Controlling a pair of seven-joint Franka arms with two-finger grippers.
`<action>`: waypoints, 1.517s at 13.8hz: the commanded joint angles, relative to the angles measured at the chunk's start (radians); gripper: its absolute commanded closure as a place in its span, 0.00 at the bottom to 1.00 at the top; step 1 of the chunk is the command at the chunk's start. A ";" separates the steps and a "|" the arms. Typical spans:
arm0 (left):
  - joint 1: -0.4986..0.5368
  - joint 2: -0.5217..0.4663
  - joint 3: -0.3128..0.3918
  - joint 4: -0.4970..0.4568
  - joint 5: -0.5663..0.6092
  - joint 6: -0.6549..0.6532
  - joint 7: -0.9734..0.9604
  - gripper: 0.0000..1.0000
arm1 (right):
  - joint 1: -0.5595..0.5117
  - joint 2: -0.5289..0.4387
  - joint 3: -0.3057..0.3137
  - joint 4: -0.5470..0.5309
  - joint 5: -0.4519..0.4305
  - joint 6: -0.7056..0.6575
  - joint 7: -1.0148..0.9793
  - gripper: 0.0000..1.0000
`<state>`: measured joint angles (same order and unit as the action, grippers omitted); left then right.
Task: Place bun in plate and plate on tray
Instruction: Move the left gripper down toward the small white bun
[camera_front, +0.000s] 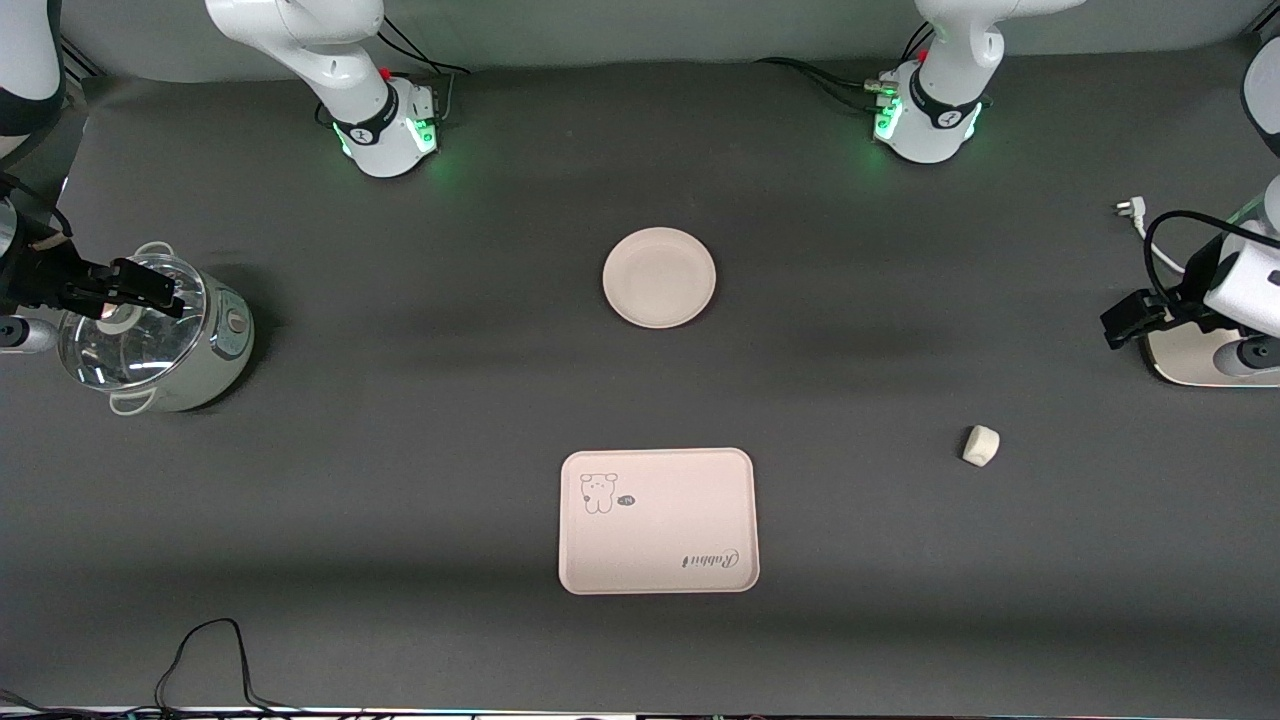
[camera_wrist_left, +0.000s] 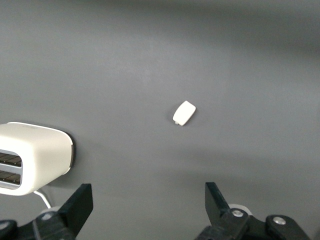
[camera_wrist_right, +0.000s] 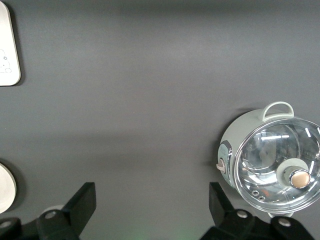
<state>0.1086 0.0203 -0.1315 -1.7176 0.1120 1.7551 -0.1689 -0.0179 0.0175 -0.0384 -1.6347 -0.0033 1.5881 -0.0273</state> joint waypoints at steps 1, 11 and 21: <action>-0.006 0.023 -0.030 0.044 0.014 -0.046 0.009 0.00 | 0.003 0.005 -0.005 0.015 -0.015 -0.014 -0.025 0.00; 0.006 0.043 -0.036 0.053 -0.014 -0.057 0.077 0.00 | 0.003 0.007 -0.005 0.015 -0.015 -0.014 -0.025 0.00; -0.004 0.220 -0.040 0.291 -0.018 -0.062 0.072 0.00 | 0.003 0.007 -0.005 0.013 -0.015 -0.014 -0.025 0.00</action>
<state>0.1089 0.1402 -0.1723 -1.5698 0.0972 1.7189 -0.1130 -0.0179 0.0192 -0.0384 -1.6348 -0.0033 1.5880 -0.0276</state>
